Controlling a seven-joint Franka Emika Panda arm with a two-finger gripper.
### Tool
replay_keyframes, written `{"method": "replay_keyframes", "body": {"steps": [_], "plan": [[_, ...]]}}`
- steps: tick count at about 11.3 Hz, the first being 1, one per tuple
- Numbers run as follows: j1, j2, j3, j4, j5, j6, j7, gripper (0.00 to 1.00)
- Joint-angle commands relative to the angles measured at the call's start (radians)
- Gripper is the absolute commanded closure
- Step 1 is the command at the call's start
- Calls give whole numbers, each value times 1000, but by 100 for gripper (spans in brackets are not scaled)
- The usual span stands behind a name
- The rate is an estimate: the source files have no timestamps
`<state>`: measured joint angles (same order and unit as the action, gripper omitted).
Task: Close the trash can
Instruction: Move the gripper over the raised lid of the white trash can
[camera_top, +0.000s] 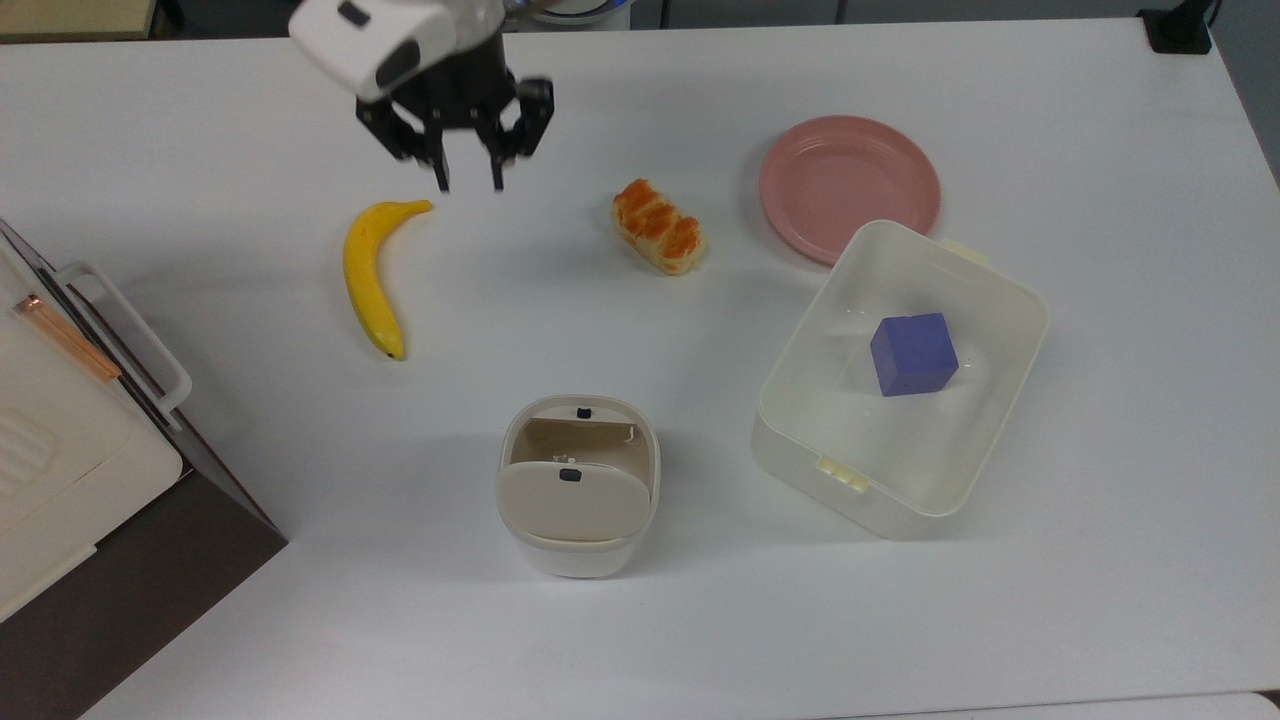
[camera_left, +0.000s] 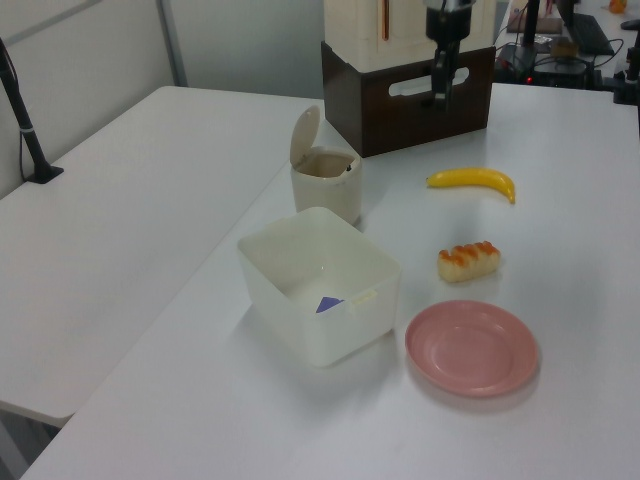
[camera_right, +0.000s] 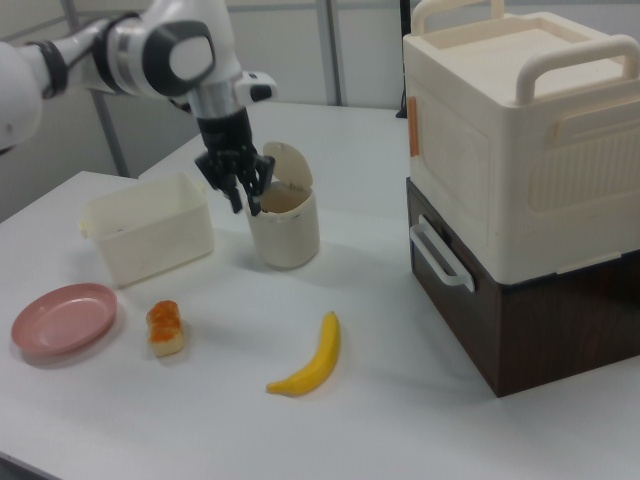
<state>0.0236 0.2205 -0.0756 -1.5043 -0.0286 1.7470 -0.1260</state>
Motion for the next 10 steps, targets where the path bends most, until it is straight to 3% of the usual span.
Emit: {"method": "replay_keyframes", "body": {"steps": [1,6,10], "plan": [[12,106,-7,70,4,97,23,96],[13,161,-7,76,3,374,57,100],[28,258,-6,157,1,685,126,100]]}}
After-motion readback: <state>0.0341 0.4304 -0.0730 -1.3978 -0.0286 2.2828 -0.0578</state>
